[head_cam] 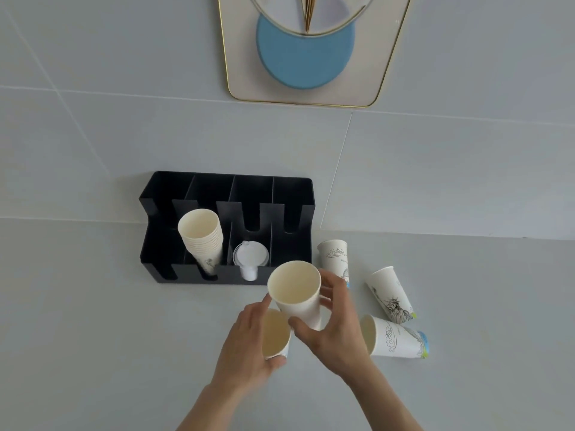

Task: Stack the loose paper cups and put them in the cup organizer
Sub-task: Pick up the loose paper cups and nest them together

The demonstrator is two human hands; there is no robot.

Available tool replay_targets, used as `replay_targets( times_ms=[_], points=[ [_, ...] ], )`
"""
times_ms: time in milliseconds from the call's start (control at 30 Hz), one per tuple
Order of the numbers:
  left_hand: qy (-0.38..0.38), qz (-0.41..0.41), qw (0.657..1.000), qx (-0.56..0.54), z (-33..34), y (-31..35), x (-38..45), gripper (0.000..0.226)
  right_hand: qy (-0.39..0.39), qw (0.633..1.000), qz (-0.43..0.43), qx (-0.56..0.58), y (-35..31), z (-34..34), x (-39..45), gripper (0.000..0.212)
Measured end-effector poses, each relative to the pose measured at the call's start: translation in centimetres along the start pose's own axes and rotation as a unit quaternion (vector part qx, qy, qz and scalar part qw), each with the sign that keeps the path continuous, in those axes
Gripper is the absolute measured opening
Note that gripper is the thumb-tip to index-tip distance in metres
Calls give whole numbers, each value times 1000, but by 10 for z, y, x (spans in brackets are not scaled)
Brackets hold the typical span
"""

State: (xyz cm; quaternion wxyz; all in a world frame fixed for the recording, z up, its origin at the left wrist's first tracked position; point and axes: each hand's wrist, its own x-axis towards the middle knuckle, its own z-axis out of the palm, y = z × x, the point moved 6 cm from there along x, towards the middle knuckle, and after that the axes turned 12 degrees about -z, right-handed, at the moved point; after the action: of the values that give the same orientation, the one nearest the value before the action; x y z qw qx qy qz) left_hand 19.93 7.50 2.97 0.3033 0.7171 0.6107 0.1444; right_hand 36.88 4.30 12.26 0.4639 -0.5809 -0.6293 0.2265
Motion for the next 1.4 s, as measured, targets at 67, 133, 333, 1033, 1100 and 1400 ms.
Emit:
replay_targets(
  times_ms=[67, 133, 333, 1033, 1100, 1400],
  points=[
    [-6, 4, 1000, -26, -2, -3, 3, 108, 9, 1000, -17, -10, -12, 2, -2, 85],
    [-11, 13, 1000, -23, -4, -9, 6, 113, 35, 999, -18, -7, -20, 5, -4, 97],
    [-16, 23, 999, -22, 2, -3, 4, 117, 8, 1000, -16, 12, -17, 19, -22, 103],
    [-22, -32, 993, -112, 2, -15, 0, 101, -48, 974, 55, -215, 76, 1, -34, 64],
    [-17, -42, 992, -117, 5, -13, 2, 101, -42, 952, 94, -290, 96, -29, -32, 65],
    [-15, -62, 991, -120, 10, -4, 3, 100, -253, 848, 68, -460, 163, -51, -59, 115]
  ],
)
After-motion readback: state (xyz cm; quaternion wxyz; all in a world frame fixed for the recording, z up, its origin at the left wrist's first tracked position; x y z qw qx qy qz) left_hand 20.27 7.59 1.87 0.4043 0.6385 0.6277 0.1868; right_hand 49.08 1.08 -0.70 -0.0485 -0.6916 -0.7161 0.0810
